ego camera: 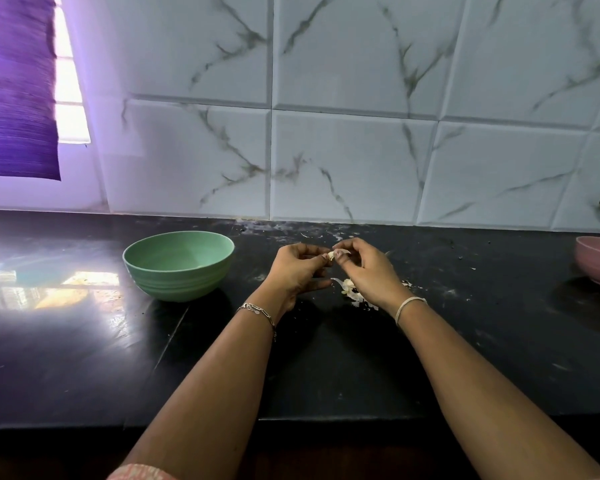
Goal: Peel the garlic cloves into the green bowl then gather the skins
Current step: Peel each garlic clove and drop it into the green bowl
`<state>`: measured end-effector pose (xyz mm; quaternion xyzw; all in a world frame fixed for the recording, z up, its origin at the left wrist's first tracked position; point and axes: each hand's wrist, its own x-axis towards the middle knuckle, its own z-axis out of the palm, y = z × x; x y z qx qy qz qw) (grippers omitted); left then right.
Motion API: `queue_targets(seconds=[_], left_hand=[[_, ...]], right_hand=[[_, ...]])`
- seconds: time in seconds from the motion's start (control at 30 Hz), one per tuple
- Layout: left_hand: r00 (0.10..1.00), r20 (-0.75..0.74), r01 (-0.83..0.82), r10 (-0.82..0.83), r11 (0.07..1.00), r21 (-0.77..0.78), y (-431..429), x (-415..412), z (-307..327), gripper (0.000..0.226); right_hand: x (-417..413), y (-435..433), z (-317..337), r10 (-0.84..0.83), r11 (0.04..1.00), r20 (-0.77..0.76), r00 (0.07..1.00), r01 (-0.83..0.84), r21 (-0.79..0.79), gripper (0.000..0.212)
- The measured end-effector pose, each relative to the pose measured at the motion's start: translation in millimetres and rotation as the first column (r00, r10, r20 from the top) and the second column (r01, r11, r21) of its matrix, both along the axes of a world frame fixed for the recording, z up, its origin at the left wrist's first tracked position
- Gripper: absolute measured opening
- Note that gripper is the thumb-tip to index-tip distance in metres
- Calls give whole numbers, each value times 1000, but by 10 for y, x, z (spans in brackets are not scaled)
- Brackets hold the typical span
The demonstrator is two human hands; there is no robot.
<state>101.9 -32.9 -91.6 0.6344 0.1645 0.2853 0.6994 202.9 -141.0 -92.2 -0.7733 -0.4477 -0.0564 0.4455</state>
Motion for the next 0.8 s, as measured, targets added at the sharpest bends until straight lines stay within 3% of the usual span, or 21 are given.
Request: queue_targets(seconds=[0.47,0.63,0.8], left_hand=[[1000,8,16,-16,1000,-25,11,6,-8,7],[1000,-22,-17,18,999,35,-22,12,-1,5],[999,-10,-39,39,999,-15,-14,20,-2,9]], right_hand=[[-28,0,41,162,973,-280,946,-105,206,7],[-33,-17,43,224,951,-344,912,-128,282,8],[-42,-10,37,227,949,-355,907,-123,292,12]])
